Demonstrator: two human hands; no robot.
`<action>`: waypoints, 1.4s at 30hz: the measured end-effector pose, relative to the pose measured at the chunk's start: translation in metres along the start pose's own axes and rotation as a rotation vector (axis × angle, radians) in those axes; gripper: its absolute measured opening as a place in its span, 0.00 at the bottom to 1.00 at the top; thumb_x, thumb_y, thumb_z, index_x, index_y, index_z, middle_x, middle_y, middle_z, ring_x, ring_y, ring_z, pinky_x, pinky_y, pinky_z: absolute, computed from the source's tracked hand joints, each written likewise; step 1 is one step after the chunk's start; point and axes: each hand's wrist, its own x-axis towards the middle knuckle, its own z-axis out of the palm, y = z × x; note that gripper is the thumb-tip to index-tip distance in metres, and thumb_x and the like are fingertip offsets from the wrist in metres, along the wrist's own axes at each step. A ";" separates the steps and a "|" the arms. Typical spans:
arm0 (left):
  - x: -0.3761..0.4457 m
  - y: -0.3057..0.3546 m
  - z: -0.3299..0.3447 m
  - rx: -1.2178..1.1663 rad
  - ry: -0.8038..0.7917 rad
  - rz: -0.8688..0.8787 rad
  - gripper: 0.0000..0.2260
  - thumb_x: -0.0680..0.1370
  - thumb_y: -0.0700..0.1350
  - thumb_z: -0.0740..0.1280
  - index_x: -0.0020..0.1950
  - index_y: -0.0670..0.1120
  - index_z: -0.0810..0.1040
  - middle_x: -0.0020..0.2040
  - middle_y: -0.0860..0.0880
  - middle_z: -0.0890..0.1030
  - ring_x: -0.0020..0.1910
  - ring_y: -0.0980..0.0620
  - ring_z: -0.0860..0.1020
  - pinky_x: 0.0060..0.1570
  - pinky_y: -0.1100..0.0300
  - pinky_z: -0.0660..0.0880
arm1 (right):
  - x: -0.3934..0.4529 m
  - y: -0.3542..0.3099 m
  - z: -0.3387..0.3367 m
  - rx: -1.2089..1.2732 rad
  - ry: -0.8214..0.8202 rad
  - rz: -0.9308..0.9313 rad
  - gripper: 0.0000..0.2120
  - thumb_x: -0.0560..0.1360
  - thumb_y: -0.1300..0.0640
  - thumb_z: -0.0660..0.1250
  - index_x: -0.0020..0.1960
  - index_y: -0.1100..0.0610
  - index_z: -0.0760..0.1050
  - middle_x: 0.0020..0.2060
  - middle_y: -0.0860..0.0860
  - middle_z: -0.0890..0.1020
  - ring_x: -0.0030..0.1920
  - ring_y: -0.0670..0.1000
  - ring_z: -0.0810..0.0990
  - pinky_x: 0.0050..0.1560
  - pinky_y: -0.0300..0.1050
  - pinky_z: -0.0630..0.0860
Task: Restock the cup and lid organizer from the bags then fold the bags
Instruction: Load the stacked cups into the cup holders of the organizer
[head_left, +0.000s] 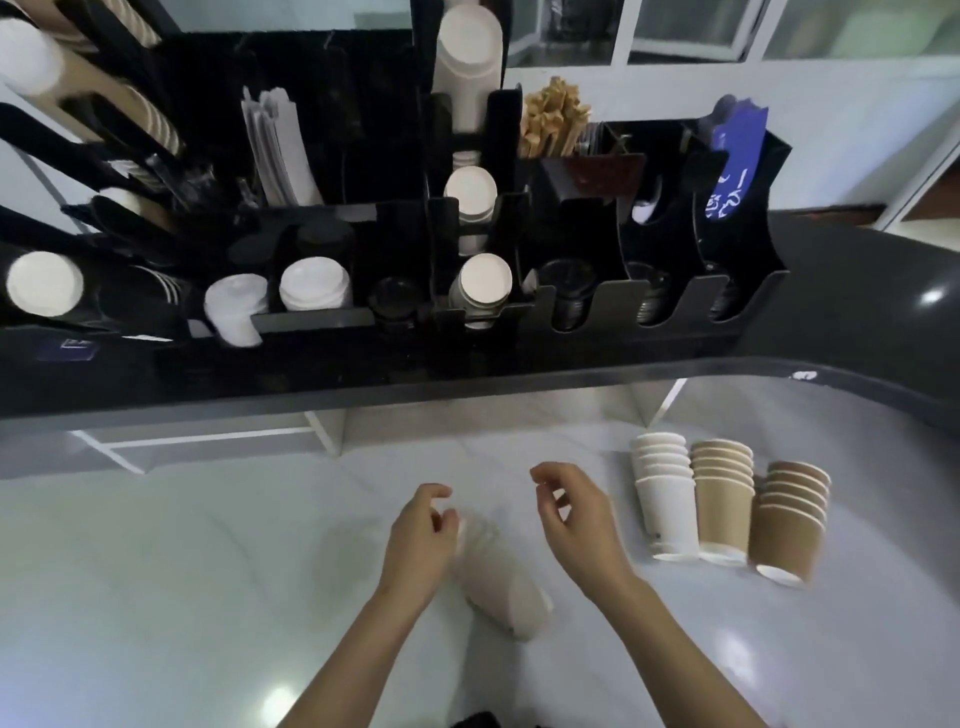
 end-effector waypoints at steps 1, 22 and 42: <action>0.000 -0.012 0.005 0.054 -0.013 -0.023 0.12 0.82 0.45 0.66 0.66 0.49 0.75 0.42 0.47 0.80 0.42 0.49 0.79 0.47 0.55 0.75 | -0.006 0.009 0.001 0.000 -0.010 0.028 0.11 0.81 0.63 0.66 0.56 0.48 0.80 0.53 0.39 0.82 0.50 0.46 0.81 0.47 0.39 0.77; -0.008 -0.005 0.096 -0.066 -0.119 -0.268 0.42 0.71 0.52 0.79 0.77 0.64 0.58 0.65 0.41 0.65 0.43 0.50 0.74 0.53 0.51 0.77 | -0.012 0.135 -0.081 -0.454 0.113 0.367 0.25 0.76 0.58 0.68 0.71 0.60 0.69 0.64 0.62 0.74 0.62 0.64 0.70 0.60 0.57 0.73; 0.002 0.028 0.137 -0.162 -0.116 -0.204 0.44 0.76 0.54 0.75 0.81 0.67 0.48 0.67 0.53 0.75 0.58 0.47 0.77 0.51 0.57 0.75 | -0.008 0.124 -0.069 -0.326 -0.235 0.500 0.45 0.72 0.41 0.74 0.77 0.49 0.50 0.51 0.53 0.81 0.44 0.56 0.76 0.41 0.49 0.73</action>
